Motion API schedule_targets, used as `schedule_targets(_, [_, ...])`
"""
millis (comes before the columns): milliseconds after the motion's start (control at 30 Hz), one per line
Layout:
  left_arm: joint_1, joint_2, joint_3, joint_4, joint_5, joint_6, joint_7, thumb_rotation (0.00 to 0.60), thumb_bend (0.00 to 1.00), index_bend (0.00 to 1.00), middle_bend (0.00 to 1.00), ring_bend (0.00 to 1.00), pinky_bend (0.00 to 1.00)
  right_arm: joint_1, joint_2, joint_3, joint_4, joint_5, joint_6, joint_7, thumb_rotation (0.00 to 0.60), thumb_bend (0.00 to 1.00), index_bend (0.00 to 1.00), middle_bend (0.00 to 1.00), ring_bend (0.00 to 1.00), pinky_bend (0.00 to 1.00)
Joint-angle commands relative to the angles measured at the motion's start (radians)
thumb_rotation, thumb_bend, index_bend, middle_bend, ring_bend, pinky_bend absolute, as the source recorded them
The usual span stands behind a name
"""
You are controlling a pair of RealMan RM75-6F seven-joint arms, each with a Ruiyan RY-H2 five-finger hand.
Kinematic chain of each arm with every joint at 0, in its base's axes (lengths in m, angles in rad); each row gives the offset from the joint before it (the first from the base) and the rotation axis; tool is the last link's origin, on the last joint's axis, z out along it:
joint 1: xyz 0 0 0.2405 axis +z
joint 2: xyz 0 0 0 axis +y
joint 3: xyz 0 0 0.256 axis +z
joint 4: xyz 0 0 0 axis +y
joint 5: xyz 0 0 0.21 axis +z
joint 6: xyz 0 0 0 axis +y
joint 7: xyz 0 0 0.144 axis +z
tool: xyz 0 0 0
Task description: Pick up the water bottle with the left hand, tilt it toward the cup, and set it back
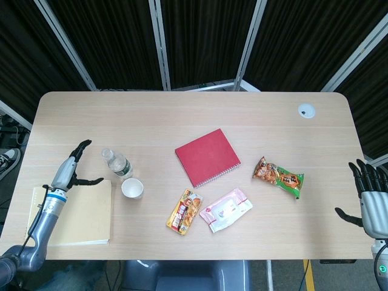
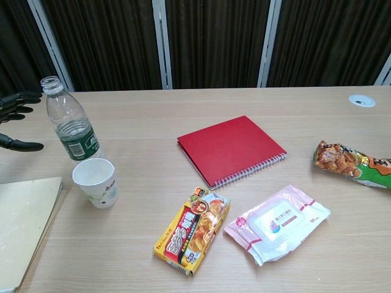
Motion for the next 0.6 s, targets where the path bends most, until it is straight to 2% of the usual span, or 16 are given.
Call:
schedule_targets(33, [-0.048, -0.059, 0.005, 0.073, 0.024, -0.044, -0.068, 0.6, 0.0, 0.0, 0.0, 0.0, 0.0, 0.002, -0.005, 0.004, 0.003, 0.014, -0.004, -0.011, 0.6, 0.0, 0.0, 0.0, 0.0, 0.0])
schedule_targets(200, [-0.082, -0.096, 0.012, 0.125, 0.042, -0.062, -0.128, 0.6, 0.0, 0.0, 0.0, 0.0, 0.0, 0.003, -0.009, 0.006, 0.008, 0.026, -0.006, -0.021, 0.6, 0.0, 0.0, 0.0, 0.0, 0.0])
schedule_targets(600, [-0.148, -0.122, 0.033, 0.189, 0.073, -0.106, -0.239, 0.6, 0.0, 0.0, 0.0, 0.0, 0.0, 0.007, -0.013, 0.007, 0.017, 0.045, -0.017, -0.022, 0.6, 0.0, 0.0, 0.0, 0.0, 0.0])
